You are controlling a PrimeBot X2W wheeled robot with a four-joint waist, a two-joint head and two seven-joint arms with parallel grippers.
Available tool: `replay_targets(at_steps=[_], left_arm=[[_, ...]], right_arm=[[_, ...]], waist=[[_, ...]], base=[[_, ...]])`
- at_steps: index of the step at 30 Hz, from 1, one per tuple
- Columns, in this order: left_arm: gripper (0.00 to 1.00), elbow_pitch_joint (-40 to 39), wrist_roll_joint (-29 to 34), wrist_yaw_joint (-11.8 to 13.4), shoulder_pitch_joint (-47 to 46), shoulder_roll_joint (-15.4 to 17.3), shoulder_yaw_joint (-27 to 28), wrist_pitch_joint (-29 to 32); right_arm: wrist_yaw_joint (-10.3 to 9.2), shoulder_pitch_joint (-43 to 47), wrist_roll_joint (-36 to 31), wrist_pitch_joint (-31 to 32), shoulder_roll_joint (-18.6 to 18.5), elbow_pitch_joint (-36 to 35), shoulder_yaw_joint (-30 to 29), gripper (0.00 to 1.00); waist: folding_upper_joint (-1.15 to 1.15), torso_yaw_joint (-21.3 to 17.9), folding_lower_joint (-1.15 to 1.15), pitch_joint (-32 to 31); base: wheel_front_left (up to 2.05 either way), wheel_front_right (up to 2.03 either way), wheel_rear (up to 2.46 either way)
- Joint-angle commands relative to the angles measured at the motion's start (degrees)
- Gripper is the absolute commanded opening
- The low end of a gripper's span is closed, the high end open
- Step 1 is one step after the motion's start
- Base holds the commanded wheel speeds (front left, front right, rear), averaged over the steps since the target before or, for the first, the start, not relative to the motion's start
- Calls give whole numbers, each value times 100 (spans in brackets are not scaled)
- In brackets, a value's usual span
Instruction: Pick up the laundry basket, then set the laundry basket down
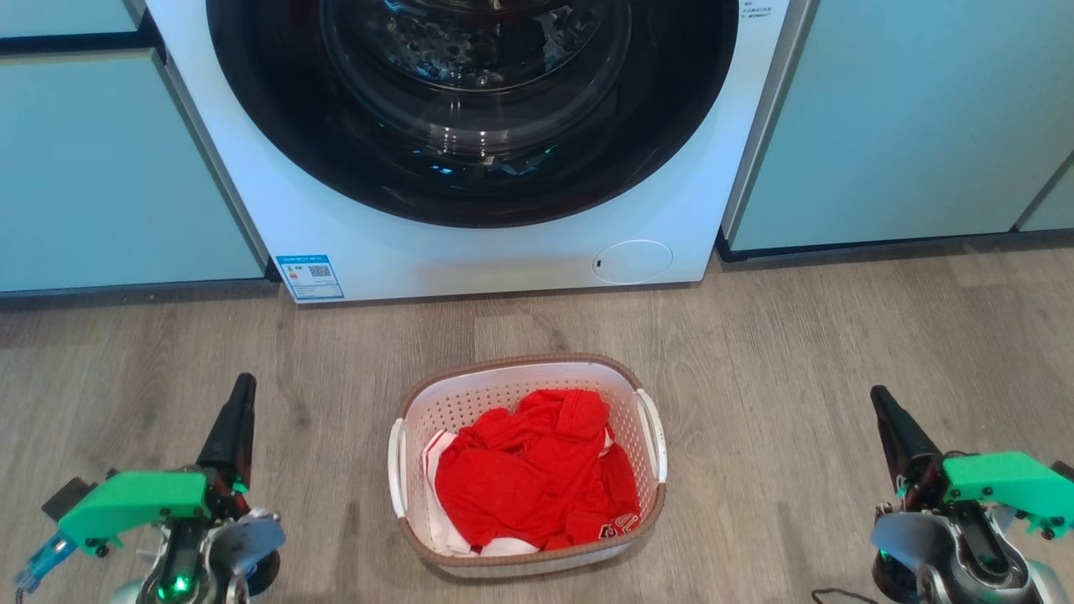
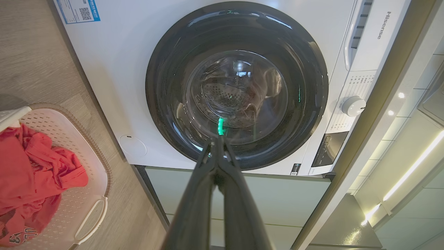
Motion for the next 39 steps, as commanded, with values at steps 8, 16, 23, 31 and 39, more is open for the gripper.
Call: replay_targets(at_steps=[8,16,23,31,39], left_arm=[[0,-168,-9,-38,-294,31,200,25],[0,-168,-5,-38,-294,28,205,29],[0,-168,-3,-38,-295,26,208,31],[0,-168,0,-38,-295,24,211,34],[0,-168,3,-38,-295,21,214,36]], right_arm=[[16,-257,12,45,-67,-182,74,0],[16,-258,-2,58,-55,-181,58,0],[16,-259,-13,69,-46,-180,45,0],[16,-261,-23,78,-37,-179,33,0],[16,-262,-33,89,-28,-178,20,0]], waist=[[0,0,0,0],[0,0,0,0],[0,0,0,0],[0,0,0,0],[0,0,0,0]], base=[[0,0,0],[0,0,0],[0,0,0],[0,0,0],[0,0,0]])
